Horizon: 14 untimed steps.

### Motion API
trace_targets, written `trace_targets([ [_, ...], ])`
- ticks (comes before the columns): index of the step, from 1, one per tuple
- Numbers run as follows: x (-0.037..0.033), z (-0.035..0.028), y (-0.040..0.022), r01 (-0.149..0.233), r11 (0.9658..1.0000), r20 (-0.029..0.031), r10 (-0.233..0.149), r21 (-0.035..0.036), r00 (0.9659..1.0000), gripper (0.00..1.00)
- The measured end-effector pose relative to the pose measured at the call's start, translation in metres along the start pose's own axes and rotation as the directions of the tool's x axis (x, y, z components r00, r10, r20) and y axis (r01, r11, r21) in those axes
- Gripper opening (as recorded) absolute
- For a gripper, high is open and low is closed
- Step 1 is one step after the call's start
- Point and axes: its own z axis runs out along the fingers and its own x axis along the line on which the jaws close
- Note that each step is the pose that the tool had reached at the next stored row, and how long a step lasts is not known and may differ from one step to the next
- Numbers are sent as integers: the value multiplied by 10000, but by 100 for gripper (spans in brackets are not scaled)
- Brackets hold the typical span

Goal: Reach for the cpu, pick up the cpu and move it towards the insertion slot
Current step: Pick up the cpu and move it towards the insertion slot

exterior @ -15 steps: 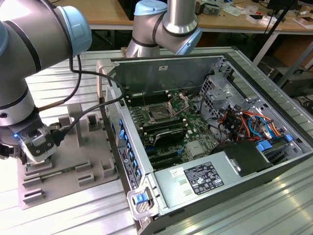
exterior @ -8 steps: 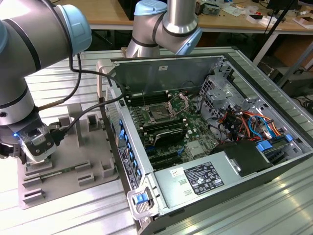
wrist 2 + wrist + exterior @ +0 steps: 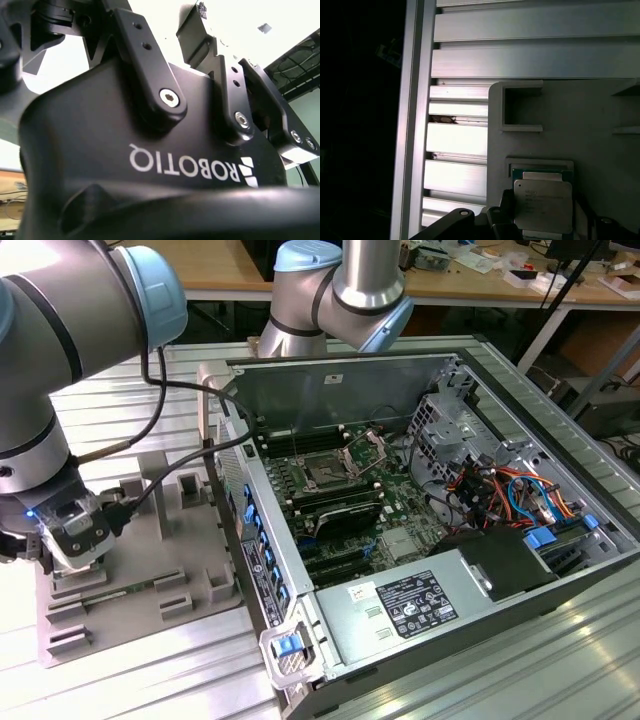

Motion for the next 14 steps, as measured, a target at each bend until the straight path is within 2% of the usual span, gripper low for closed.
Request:
trace_targets([
  [14, 0, -73, 3, 0, 10000, -1, 0, 1, 10000, 55],
])
